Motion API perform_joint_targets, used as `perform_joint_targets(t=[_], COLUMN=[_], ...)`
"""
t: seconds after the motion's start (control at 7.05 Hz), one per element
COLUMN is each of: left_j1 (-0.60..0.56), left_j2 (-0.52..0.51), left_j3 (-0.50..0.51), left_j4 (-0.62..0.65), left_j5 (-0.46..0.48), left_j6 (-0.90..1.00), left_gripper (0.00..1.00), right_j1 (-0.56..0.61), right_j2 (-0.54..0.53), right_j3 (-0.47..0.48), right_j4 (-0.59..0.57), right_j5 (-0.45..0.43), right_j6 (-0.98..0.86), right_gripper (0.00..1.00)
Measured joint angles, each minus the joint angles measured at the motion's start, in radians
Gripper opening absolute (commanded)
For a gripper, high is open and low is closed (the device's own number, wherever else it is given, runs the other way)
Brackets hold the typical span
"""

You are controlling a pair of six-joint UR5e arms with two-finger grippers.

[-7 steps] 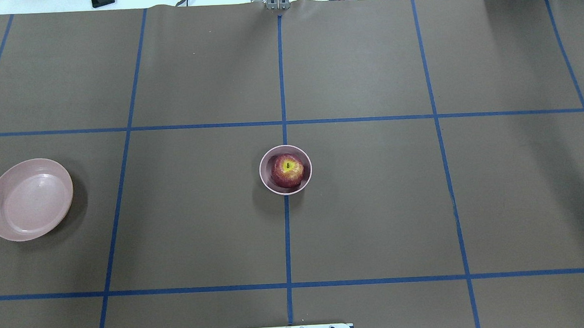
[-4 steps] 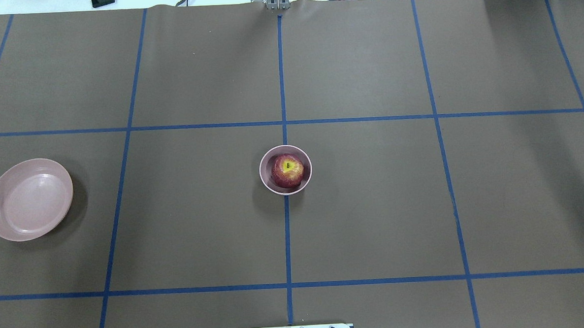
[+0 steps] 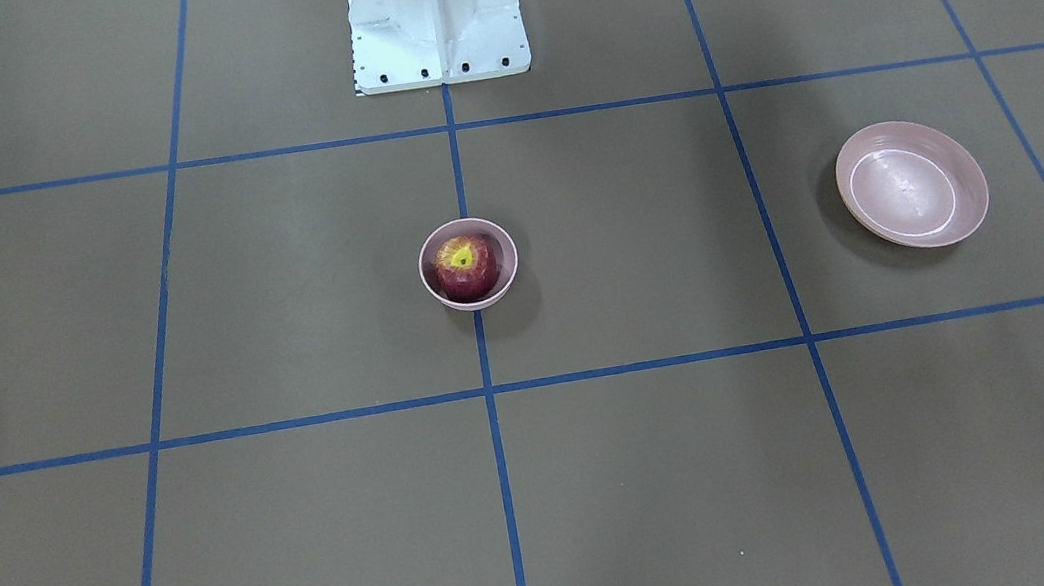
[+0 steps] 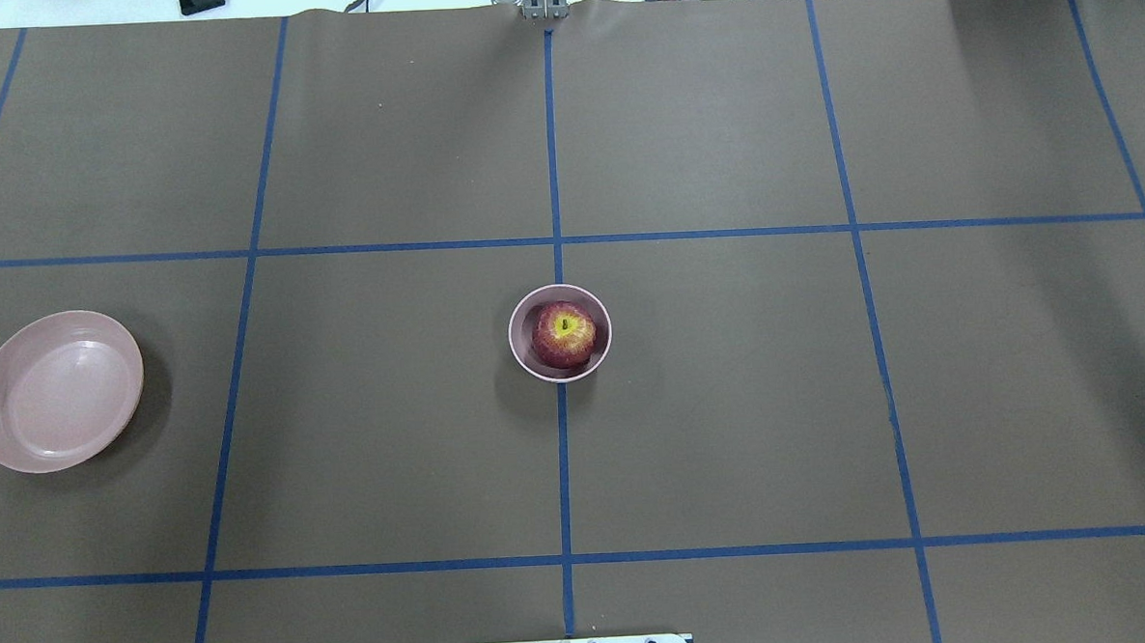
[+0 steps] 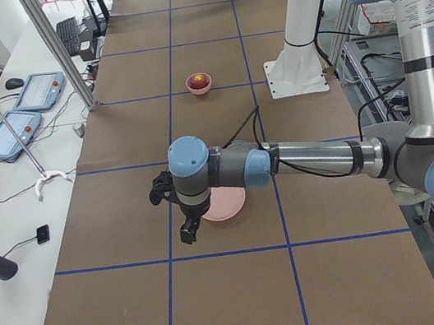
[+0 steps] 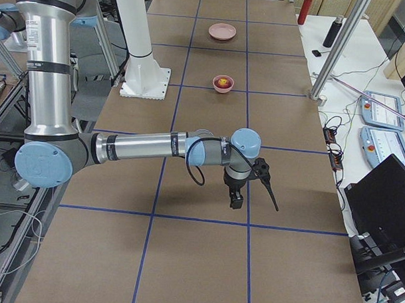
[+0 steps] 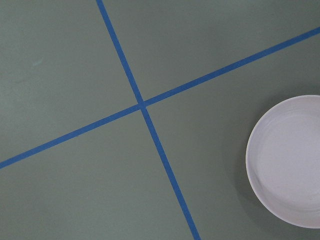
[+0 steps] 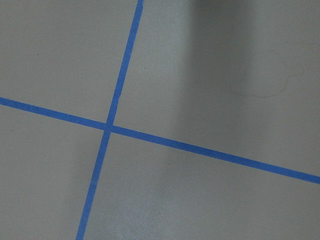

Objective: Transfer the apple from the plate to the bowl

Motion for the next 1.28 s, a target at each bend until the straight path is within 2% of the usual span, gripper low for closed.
perform_joint_targets(t=[1.28], left_j1=[0.002], left_j2=[0.016], left_j3=[0.008], left_j4=[-0.002], left_j5=[0.001], left_j6=[-0.001], left_gripper=[0.98], right_j1=[0.000], right_j2=[-0.007], right_j3=[0.000], right_j4=[0.000], right_j5=[0.002], right_j6=[0.007], right_gripper=[1.00])
